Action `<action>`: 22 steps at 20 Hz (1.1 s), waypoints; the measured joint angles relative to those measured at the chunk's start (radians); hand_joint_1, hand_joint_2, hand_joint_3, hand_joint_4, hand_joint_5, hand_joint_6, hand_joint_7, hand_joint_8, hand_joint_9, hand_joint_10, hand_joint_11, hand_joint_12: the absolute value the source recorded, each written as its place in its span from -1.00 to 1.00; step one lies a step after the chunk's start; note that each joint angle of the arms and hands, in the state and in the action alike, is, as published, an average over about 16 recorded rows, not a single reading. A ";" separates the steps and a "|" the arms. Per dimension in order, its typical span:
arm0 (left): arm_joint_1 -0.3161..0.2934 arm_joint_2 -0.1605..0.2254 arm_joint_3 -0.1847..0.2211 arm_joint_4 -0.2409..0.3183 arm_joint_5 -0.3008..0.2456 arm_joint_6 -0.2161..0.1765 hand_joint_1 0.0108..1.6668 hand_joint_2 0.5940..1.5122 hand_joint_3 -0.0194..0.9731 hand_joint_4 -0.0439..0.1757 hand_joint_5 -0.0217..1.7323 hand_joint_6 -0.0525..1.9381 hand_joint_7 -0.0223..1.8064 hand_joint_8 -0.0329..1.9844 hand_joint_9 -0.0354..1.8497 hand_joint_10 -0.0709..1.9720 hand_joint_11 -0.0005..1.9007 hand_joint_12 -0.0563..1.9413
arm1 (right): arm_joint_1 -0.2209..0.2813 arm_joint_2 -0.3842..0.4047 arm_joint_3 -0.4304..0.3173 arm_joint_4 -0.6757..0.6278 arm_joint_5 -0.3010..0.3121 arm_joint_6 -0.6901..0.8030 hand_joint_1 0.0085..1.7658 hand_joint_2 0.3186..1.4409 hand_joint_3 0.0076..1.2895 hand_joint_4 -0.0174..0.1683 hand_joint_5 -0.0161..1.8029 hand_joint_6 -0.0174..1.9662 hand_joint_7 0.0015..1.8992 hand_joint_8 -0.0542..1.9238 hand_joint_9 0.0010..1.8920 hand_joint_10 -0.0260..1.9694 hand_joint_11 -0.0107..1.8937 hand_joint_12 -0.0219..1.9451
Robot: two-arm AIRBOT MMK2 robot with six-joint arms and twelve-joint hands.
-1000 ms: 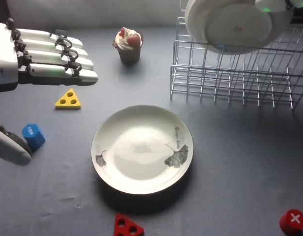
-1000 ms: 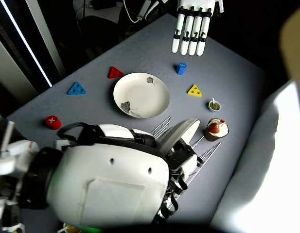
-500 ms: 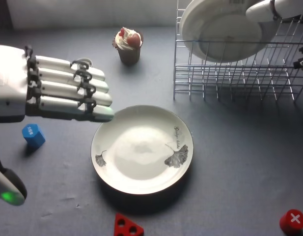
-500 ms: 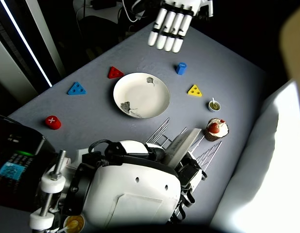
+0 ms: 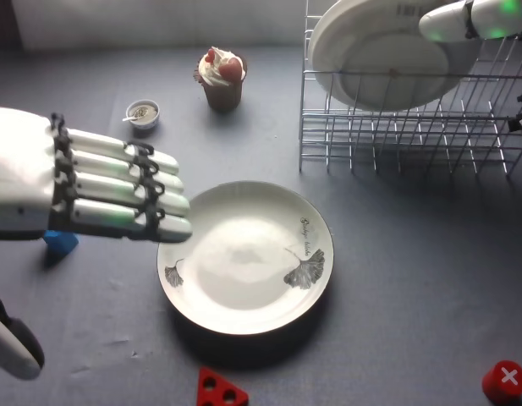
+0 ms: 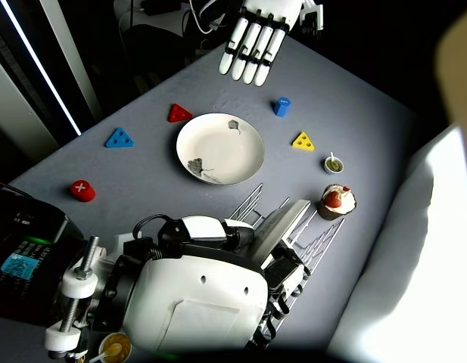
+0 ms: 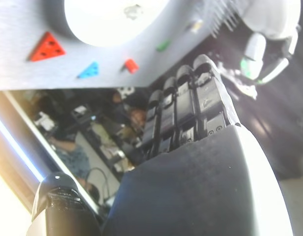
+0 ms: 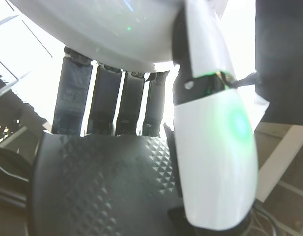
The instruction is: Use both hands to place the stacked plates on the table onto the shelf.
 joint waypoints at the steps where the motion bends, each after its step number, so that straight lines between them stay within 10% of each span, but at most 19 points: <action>1: 0.004 -0.001 -0.004 0.007 0.008 0.000 -0.97 -0.37 -0.92 -0.53 -0.87 -0.94 -0.84 -0.97 -0.84 -0.92 -0.88 -0.94 | -0.002 0.001 -0.001 0.000 0.003 0.000 0.49 0.24 -0.99 -0.88 -0.01 -0.06 0.06 -0.71 0.13 -0.83 0.17 -0.66; 22: 0.074 -0.027 -0.082 0.082 0.209 0.000 -0.98 -0.38 -0.92 -0.53 -0.86 -0.94 -0.85 -0.97 -0.85 -0.92 -0.89 -0.94 | -0.021 0.022 -0.037 -0.070 0.135 -0.072 0.20 0.22 -0.99 -0.84 -0.14 -0.97 -0.08 -0.93 -0.07 -0.97 0.07 -0.96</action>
